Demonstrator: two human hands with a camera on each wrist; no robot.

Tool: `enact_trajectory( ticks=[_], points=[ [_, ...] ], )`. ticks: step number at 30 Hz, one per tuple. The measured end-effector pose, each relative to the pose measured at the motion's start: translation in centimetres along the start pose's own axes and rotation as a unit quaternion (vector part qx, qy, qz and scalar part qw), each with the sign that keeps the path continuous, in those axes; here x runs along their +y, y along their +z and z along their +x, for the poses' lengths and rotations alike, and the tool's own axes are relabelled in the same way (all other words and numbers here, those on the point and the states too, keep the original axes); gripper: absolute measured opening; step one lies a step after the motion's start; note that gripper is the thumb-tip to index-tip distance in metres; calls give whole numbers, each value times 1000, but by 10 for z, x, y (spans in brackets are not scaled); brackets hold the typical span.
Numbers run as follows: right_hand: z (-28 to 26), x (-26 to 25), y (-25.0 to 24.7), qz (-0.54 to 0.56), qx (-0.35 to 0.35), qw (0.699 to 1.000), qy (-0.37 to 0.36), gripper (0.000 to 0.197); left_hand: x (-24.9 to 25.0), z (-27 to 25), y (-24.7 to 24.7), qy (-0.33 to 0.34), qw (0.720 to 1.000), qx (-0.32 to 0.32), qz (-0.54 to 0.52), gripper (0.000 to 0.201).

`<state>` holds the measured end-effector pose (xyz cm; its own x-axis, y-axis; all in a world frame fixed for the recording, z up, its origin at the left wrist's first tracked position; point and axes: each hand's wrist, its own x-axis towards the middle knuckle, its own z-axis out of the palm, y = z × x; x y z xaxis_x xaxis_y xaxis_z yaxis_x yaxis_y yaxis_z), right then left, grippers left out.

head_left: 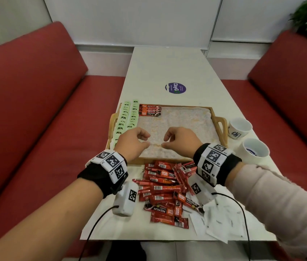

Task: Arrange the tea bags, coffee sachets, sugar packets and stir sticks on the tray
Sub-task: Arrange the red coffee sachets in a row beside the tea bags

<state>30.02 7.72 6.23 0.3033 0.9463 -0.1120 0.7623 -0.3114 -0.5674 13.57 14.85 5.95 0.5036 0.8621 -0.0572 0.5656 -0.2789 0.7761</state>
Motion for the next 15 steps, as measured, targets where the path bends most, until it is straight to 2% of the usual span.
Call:
enact_trajectory(
  ticks=[7, 15],
  points=[
    [-48, 2, 6, -17, -32, 999, 12, 12, -2, -24, 9, 29, 999, -40, 10, 15],
    [-97, 10, 16, -119, -83, 987, 62, 11, -4, -50, 24, 43, 994, -96, 23, 16]
  ],
)
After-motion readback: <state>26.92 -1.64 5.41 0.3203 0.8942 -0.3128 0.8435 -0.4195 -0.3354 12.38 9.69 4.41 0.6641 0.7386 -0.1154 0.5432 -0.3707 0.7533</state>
